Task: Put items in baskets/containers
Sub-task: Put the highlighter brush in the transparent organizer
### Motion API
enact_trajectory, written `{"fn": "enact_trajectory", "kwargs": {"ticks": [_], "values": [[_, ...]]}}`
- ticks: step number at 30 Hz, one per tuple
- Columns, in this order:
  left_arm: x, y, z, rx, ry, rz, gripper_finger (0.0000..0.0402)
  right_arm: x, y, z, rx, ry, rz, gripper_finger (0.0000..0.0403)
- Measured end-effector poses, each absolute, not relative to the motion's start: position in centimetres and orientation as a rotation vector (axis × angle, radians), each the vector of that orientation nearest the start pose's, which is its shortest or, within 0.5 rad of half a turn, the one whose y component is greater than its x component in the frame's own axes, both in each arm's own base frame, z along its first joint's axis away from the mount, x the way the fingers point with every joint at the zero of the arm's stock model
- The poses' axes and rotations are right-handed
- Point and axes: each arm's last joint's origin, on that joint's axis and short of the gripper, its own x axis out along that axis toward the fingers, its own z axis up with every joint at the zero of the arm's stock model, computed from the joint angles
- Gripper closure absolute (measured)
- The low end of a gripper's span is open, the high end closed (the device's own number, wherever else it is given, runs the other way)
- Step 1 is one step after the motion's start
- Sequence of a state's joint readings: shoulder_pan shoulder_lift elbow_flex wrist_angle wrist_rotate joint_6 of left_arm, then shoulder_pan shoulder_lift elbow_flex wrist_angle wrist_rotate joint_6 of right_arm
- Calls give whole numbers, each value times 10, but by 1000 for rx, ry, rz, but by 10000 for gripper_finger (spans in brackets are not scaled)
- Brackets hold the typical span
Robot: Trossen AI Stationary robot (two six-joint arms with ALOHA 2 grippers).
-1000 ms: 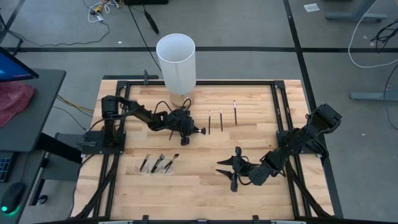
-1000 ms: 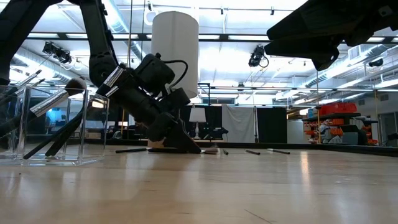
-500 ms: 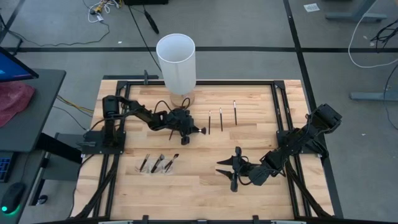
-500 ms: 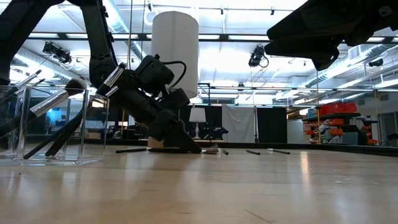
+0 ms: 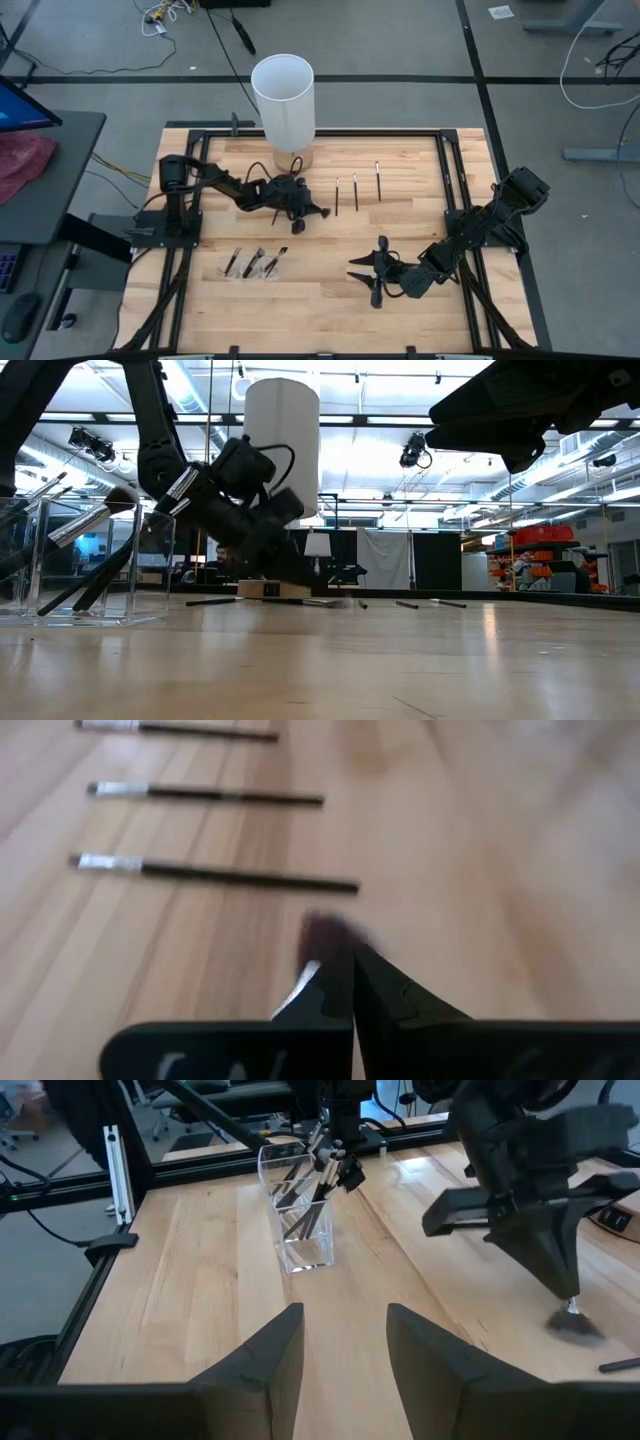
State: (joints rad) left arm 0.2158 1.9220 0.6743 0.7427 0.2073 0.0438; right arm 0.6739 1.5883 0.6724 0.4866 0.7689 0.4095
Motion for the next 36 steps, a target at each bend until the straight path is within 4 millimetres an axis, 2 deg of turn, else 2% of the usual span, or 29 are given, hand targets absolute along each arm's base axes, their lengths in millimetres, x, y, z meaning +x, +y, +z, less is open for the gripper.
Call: {"fn": "enact_trajectory", "kwargs": {"ticks": [6,10,16,22,26,29,36], "values": [[325,59,106,-47,443,-12,399,249,173,173,122,296,-157,254],[324,62,106,-55,460,15,399,249,173,173,122,296,-157,254],[315,78,98,-59,628,99,351,249,173,173,122,296,-157,254],[319,77,122,95,747,19,276,249,172,173,118,297,-160,254],[325,77,137,265,819,-68,238,249,172,173,120,296,-160,254],[331,80,140,335,891,-125,227,249,172,173,121,297,-159,254],[343,86,126,451,959,-216,230,249,172,173,122,297,-159,254]]}}
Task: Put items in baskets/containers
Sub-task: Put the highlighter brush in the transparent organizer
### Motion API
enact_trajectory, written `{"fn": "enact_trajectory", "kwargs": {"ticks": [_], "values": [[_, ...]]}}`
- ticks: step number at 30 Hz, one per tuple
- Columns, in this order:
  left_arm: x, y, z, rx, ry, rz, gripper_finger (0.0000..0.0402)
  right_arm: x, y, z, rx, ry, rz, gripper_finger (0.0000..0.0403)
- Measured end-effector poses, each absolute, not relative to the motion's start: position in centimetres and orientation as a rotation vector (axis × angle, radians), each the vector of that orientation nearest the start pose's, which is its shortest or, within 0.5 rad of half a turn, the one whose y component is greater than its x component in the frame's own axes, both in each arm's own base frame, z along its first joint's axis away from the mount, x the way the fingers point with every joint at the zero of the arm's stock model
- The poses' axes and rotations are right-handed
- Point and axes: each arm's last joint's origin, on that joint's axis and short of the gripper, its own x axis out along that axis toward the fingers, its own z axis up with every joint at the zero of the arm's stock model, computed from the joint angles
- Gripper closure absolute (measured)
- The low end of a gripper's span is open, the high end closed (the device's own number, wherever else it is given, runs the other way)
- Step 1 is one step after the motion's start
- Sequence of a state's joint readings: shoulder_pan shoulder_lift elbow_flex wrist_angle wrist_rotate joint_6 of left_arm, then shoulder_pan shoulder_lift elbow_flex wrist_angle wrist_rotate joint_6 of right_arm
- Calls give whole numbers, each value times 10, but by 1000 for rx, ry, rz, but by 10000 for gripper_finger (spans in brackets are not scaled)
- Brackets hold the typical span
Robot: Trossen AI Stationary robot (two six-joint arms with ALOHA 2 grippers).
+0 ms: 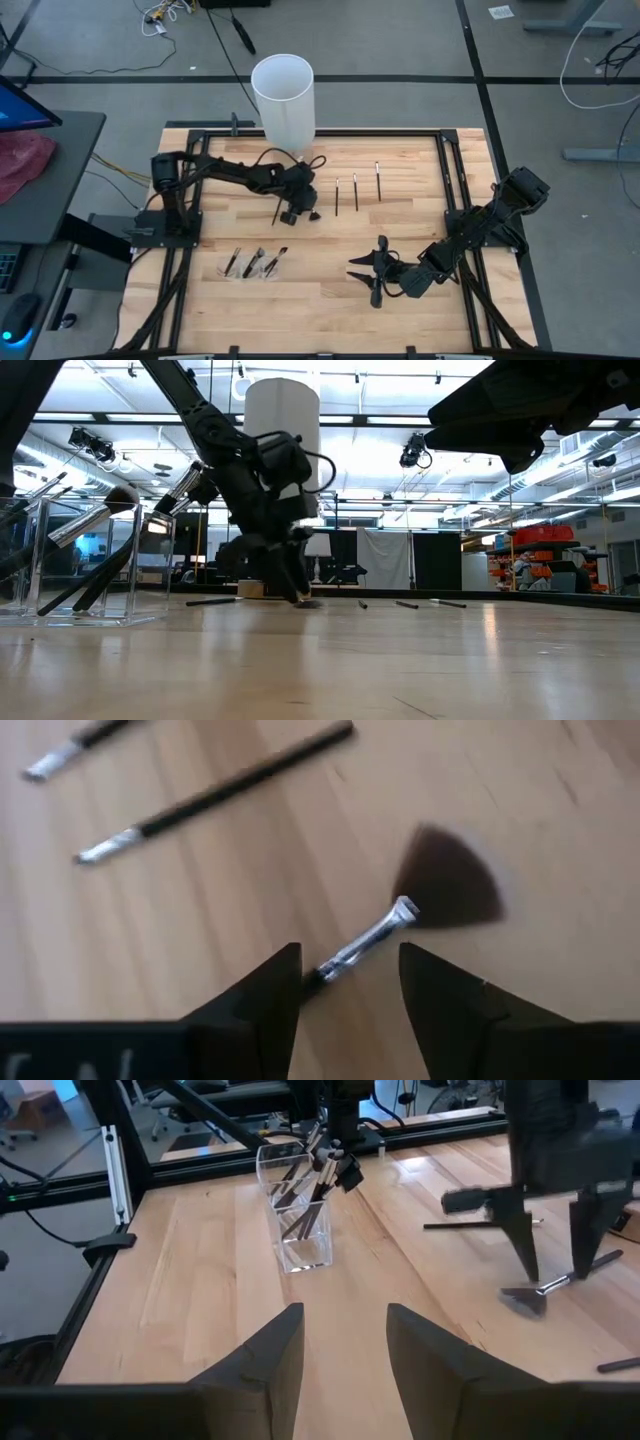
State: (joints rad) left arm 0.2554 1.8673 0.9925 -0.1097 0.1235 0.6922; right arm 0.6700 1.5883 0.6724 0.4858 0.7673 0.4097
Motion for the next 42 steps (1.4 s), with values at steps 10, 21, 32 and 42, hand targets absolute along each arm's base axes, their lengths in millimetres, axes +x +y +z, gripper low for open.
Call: {"fn": "enact_trajectory", "kwargs": {"ticks": [10,21,32,42], "values": [[348,90,116,402,978,-211,323,249,171,173,123,296,-161,254],[354,88,110,177,947,-82,390,250,171,173,116,297,-160,254],[365,69,114,-35,867,-7,400,250,171,173,123,296,-162,254],[370,52,116,-9,834,27,384,250,171,173,123,296,-161,254]]}}
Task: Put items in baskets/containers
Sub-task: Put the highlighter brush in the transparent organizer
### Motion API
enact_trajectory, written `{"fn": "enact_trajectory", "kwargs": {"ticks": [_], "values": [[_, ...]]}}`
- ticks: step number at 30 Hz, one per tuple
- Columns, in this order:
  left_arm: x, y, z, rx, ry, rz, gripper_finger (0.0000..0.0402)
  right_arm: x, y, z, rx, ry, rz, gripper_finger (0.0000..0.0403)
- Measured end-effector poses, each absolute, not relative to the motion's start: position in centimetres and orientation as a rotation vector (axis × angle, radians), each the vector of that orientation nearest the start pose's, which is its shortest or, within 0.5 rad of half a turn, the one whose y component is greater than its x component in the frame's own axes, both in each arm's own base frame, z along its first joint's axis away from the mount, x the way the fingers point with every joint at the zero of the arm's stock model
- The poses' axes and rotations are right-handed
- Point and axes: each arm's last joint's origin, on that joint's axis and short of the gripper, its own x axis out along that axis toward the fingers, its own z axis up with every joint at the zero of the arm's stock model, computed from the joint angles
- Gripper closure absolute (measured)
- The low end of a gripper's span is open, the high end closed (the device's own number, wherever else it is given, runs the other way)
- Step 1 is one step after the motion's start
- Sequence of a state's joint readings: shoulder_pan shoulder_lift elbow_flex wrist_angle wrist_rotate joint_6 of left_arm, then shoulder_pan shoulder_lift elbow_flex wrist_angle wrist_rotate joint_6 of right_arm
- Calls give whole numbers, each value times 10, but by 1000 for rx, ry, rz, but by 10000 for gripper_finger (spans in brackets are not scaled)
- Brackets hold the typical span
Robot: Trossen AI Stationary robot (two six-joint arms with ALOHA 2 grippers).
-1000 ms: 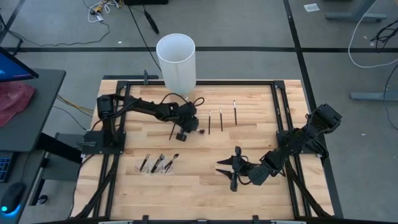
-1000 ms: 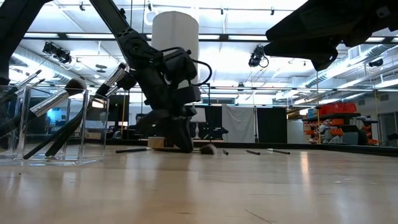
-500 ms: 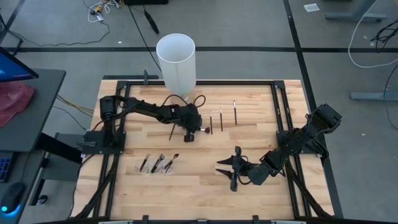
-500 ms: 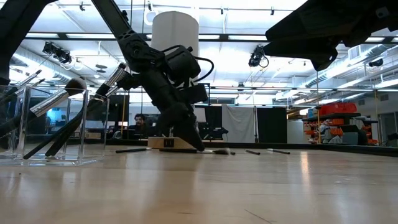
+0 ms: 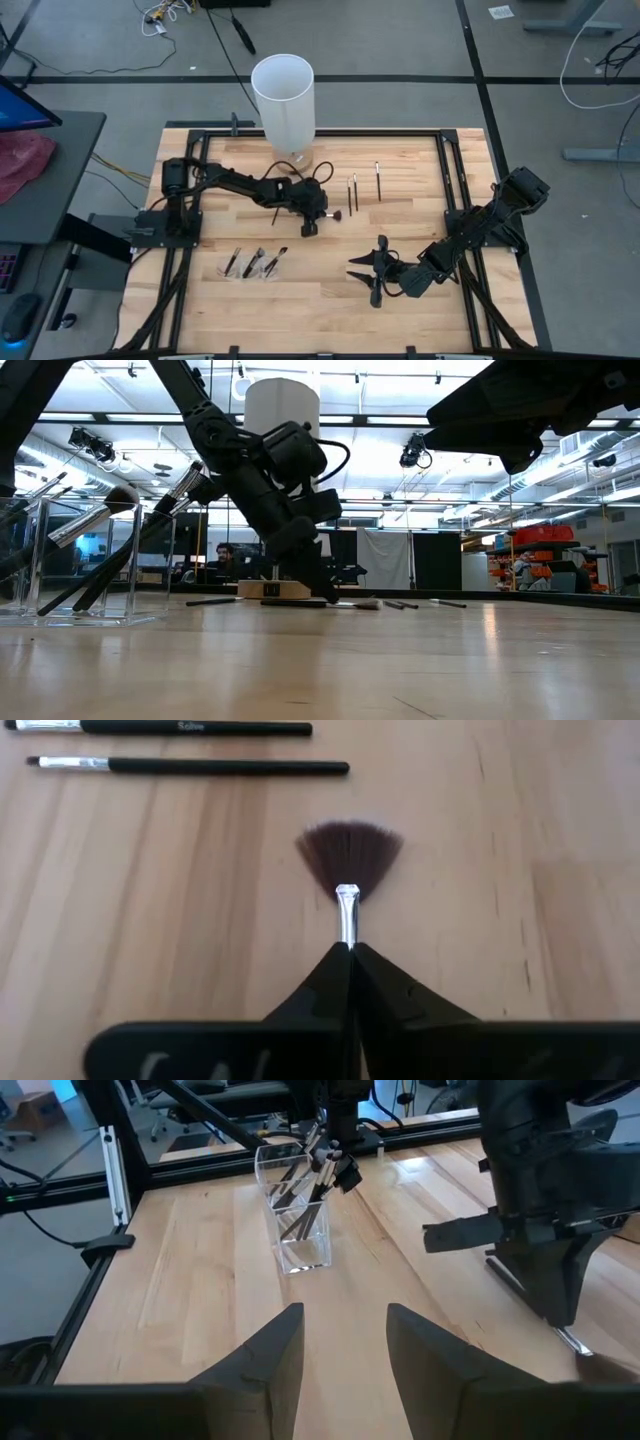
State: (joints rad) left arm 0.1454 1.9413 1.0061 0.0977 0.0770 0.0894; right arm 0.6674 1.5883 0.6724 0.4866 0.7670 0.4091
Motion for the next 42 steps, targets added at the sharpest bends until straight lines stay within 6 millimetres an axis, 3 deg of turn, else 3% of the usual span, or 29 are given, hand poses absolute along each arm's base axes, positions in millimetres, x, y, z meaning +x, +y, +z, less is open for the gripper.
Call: {"fn": "enact_trajectory", "kwargs": {"ticks": [14,20,27,42], "values": [[359,51,163,53,776,23,280,250,171,173,124,296,-162,254],[352,50,155,49,812,17,256,250,171,173,127,295,-162,254],[340,49,139,100,823,1,257,250,171,173,127,296,-162,254],[323,50,120,119,626,-48,205,250,171,173,124,296,-162,254]]}}
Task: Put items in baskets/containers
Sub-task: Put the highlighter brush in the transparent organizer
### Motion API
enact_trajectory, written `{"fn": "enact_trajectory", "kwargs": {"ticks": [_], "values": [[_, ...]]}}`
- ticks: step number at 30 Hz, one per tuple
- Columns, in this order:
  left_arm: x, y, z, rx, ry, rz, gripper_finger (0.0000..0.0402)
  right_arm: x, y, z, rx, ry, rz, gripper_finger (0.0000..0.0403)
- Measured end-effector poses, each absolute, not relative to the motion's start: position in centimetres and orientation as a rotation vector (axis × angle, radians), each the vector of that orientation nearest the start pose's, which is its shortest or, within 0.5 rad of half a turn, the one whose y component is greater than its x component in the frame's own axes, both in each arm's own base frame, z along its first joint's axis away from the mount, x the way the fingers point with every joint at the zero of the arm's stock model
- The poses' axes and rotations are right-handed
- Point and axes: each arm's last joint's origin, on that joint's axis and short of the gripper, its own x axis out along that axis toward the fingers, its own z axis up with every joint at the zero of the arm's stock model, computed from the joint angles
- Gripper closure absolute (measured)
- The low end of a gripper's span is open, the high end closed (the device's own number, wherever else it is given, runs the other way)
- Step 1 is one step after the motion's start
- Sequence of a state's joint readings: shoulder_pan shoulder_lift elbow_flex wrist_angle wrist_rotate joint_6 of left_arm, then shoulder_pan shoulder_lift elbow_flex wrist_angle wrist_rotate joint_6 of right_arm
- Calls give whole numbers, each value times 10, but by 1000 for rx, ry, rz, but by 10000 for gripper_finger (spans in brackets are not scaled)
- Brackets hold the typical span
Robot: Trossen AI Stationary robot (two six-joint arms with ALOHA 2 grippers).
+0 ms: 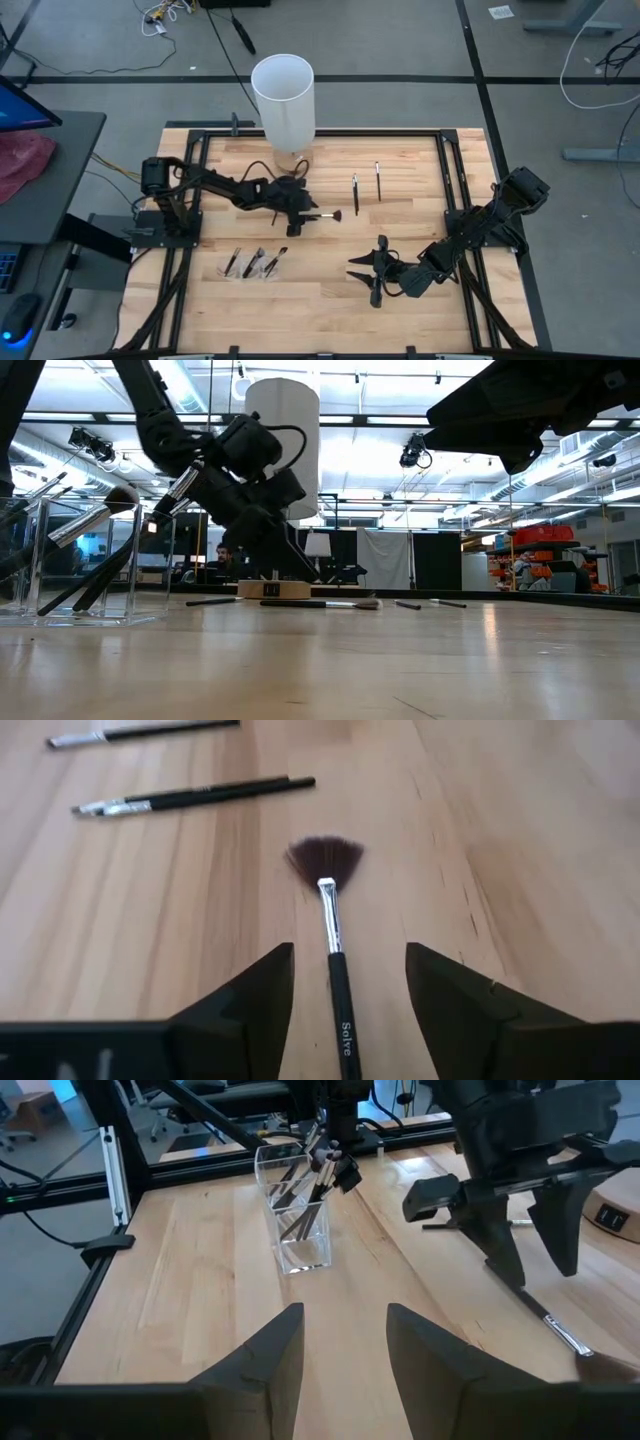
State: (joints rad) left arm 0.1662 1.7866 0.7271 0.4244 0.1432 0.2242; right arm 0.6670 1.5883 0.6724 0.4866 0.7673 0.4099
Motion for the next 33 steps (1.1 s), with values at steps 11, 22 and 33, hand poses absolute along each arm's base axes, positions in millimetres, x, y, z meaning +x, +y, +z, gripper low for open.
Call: {"fn": "enact_trajectory", "kwargs": {"ticks": [11,22,33], "values": [[326,42,103,39,538,-24,213,252,168,173,121,295,-173,254],[337,46,76,40,601,14,234,253,167,173,123,295,-178,254],[338,46,53,31,634,-7,380,252,167,173,120,294,-175,254]]}}
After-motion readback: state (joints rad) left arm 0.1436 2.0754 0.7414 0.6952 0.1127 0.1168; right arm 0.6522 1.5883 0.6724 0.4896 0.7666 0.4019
